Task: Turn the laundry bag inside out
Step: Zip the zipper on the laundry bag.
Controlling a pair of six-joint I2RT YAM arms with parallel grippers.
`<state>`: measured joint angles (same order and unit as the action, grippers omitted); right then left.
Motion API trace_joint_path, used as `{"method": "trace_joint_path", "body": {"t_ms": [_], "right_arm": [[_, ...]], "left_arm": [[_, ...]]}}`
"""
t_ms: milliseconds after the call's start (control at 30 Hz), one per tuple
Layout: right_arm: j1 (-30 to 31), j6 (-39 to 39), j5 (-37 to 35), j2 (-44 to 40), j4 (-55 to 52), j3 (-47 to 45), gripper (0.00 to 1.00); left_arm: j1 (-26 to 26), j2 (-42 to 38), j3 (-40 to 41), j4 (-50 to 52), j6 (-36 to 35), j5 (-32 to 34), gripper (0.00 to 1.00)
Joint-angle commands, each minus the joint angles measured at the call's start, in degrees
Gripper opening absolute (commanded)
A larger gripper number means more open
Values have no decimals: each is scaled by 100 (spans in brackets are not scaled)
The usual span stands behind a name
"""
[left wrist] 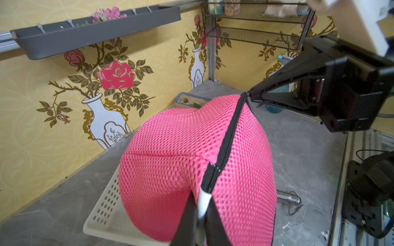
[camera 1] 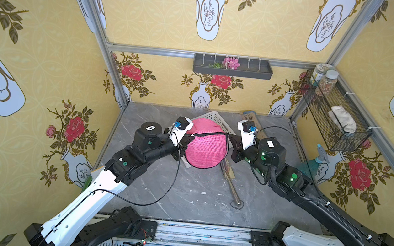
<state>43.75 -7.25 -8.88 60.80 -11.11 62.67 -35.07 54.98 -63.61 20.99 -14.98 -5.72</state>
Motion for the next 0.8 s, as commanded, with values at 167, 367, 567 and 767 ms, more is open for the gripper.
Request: {"method": "trace_joint_path", "body": {"t_ms": [167, 367, 567, 767], "right_arm": [[-619, -1186, 972, 594, -454, 927, 0], [-984, -780, 1698, 832, -755, 1224, 0], [-1074, -689, 2051, 1047, -819, 1353, 0], [-944, -881, 2356, 1444, -473, 1449, 0]], "left_arm": [[22, 178, 230, -169, 264, -162, 60], [18, 269, -132, 220, 86, -132, 68], [18, 807, -501, 46, 178, -925, 69], [13, 1283, -831, -25, 275, -1041, 72]]}}
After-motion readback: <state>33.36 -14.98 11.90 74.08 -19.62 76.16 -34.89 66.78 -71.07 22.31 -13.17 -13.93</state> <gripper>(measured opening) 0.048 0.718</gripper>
